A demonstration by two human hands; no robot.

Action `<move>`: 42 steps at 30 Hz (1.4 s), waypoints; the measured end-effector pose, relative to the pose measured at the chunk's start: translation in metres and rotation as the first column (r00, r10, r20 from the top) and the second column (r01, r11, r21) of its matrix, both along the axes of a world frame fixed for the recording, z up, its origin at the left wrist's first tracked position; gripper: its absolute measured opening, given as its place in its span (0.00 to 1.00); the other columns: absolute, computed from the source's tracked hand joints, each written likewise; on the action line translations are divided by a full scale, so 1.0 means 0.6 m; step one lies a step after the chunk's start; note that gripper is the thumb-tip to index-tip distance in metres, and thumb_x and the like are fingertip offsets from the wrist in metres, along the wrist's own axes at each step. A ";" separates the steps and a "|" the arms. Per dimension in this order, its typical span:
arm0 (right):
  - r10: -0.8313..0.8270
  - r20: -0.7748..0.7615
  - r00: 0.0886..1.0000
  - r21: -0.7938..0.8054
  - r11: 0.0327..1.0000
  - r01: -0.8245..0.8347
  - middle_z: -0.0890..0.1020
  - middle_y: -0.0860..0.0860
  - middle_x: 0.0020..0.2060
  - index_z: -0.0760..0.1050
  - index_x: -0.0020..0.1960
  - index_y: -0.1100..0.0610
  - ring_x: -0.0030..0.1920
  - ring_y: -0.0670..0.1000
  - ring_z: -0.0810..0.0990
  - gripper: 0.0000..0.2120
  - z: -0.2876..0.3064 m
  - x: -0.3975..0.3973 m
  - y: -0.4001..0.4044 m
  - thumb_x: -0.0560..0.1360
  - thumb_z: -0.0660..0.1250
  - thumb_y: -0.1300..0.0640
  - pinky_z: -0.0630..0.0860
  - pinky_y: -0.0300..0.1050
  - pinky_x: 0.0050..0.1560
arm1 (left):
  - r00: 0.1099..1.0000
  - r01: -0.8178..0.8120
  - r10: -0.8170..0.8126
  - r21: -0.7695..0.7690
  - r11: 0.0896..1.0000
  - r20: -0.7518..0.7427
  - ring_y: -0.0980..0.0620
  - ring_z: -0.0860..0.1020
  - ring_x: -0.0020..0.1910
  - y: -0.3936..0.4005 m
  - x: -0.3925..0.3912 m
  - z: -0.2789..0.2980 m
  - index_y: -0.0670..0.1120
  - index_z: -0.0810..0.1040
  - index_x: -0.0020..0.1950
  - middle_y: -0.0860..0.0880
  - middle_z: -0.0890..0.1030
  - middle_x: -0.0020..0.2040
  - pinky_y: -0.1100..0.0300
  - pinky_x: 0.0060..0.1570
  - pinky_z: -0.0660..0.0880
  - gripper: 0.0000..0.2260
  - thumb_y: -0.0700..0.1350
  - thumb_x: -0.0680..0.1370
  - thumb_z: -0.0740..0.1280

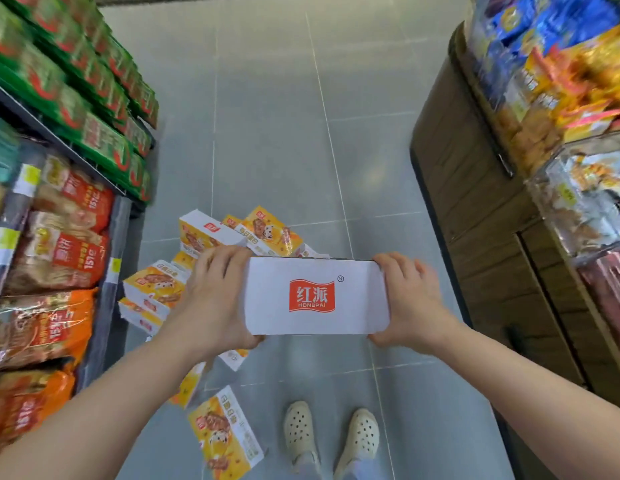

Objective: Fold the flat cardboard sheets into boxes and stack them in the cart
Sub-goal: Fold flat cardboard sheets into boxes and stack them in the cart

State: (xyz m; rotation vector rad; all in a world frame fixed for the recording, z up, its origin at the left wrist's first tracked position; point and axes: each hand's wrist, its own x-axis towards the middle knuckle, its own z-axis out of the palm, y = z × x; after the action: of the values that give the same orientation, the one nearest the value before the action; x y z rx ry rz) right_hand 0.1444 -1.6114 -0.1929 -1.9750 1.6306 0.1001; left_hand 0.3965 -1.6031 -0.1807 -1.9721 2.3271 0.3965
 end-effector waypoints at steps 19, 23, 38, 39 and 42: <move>0.901 -0.033 0.433 -0.162 0.423 -0.892 0.59 0.47 0.67 0.47 0.74 0.52 0.68 0.49 0.56 0.54 0.294 0.105 0.025 0.52 0.54 0.32 0.47 0.29 0.63 | 0.783 -0.607 0.529 -0.219 0.764 -0.327 0.59 0.53 0.59 0.336 -0.016 0.251 0.48 0.60 0.67 0.57 0.57 0.54 0.71 0.51 0.49 0.50 0.65 0.47 0.57; 0.979 -0.052 0.197 -0.196 0.184 -0.963 0.58 0.46 0.68 0.46 0.74 0.51 0.69 0.48 0.52 0.52 0.310 0.151 0.081 0.58 0.64 0.34 0.47 0.31 0.66 | 0.635 -0.770 0.688 -0.226 0.596 -0.351 0.59 0.53 0.60 0.455 -0.054 0.270 0.46 0.62 0.66 0.52 0.62 0.58 0.70 0.54 0.50 0.49 0.64 0.47 0.56; 0.785 -0.164 -0.597 -0.093 -0.615 -0.783 0.54 0.43 0.68 0.43 0.74 0.51 0.68 0.49 0.52 0.54 0.331 0.348 0.509 0.54 0.58 0.32 0.50 0.38 0.67 | -0.022 -0.979 0.984 -0.194 -0.057 -0.178 0.50 0.62 0.64 0.942 -0.201 0.252 0.49 0.59 0.69 0.53 0.65 0.64 0.62 0.64 0.58 0.50 0.67 0.48 0.56; 0.765 -0.164 -0.623 -0.088 -0.640 -0.763 0.54 0.42 0.68 0.42 0.74 0.50 0.67 0.48 0.51 0.55 0.328 0.357 0.539 0.53 0.55 0.31 0.51 0.40 0.68 | -0.046 -0.979 0.985 -0.188 -0.077 -0.167 0.51 0.62 0.65 0.968 -0.209 0.249 0.49 0.58 0.70 0.53 0.64 0.65 0.63 0.65 0.58 0.51 0.67 0.48 0.56; 0.695 -0.150 -0.704 -0.054 -0.716 -0.696 0.52 0.42 0.70 0.41 0.74 0.50 0.67 0.44 0.49 0.54 0.314 0.376 0.665 0.55 0.58 0.33 0.50 0.40 0.68 | -0.153 -0.973 0.971 -0.146 -0.181 -0.182 0.51 0.61 0.66 1.080 -0.239 0.237 0.50 0.58 0.70 0.54 0.64 0.65 0.62 0.65 0.59 0.50 0.67 0.49 0.57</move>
State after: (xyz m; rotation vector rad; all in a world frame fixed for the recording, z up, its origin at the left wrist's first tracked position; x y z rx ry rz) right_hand 0.3699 -1.2127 -0.0044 -2.6932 -1.3970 0.7207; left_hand 0.2534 -0.9553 -0.0383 -3.4500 0.0437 0.0717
